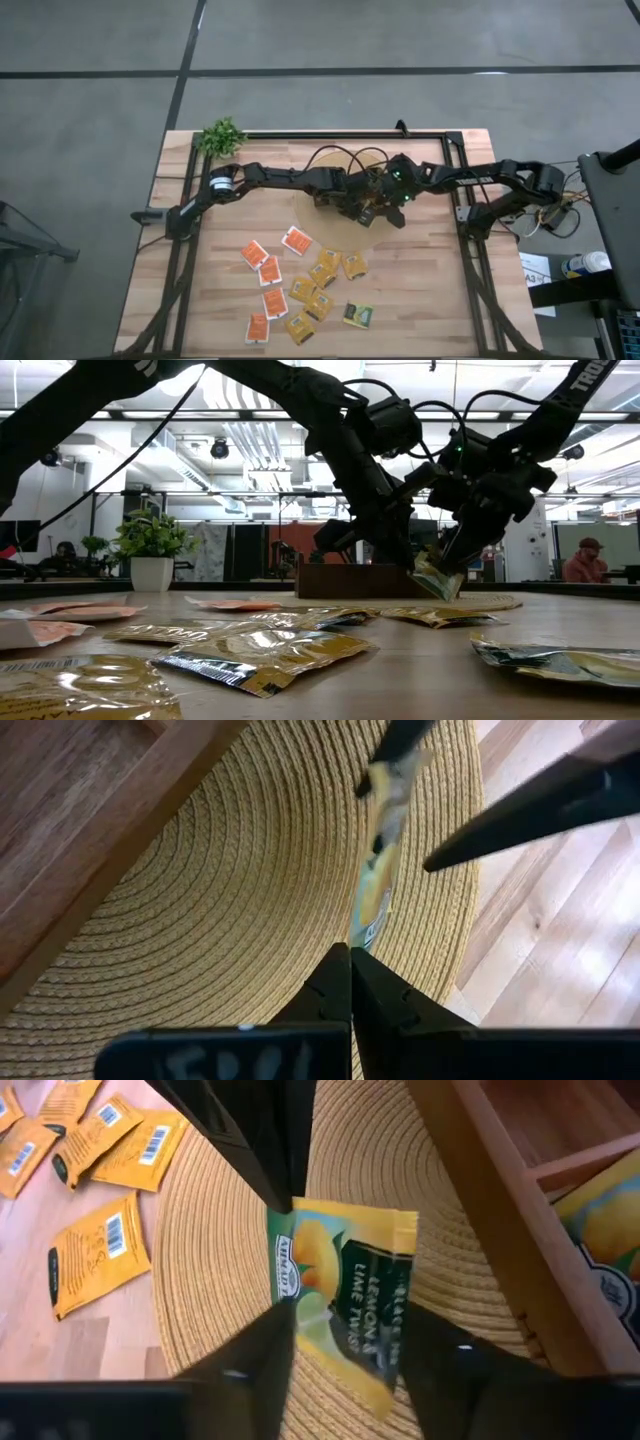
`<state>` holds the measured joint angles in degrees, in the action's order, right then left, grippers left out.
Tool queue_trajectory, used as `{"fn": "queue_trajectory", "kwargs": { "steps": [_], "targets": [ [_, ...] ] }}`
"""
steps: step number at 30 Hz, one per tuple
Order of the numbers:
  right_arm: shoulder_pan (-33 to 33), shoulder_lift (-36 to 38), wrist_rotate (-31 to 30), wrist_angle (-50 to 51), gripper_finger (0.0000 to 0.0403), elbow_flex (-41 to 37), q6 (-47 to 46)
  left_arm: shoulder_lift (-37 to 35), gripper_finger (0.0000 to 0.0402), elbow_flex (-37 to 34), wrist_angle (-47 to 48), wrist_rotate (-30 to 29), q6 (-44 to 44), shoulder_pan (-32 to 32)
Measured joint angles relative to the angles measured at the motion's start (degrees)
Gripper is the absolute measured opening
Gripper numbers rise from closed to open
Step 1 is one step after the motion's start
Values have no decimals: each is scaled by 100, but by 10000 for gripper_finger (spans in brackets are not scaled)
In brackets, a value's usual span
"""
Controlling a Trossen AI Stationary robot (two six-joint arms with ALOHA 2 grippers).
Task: Pick & Place Tea
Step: Put the right yellow tea bag into the right section of the wooden organizer
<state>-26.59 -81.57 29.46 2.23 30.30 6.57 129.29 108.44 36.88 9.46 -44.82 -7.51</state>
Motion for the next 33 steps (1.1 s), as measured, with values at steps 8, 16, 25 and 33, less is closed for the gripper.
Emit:
{"fn": "queue_trajectory", "kwargs": {
  "steps": [8, 16, 25, 33],
  "targets": [
    [0, -32, 106, 56, 13, 101, 7, 0, 0, 0, -4, 6, 15, 2],
    [7, 155, 115, 817, 8, 360, 25, -85, 0, -4, 14, 51, 13, 9],
    [-28, 1024, -133, 2179, 8, 989, 299, -671, 0, -4, 305, -216, 521, 33],
    [-59, 1440, -512, 3013, 8, 1566, 469, -1418, 0, -12, 297, -902, 1085, 185]
  ]
}}
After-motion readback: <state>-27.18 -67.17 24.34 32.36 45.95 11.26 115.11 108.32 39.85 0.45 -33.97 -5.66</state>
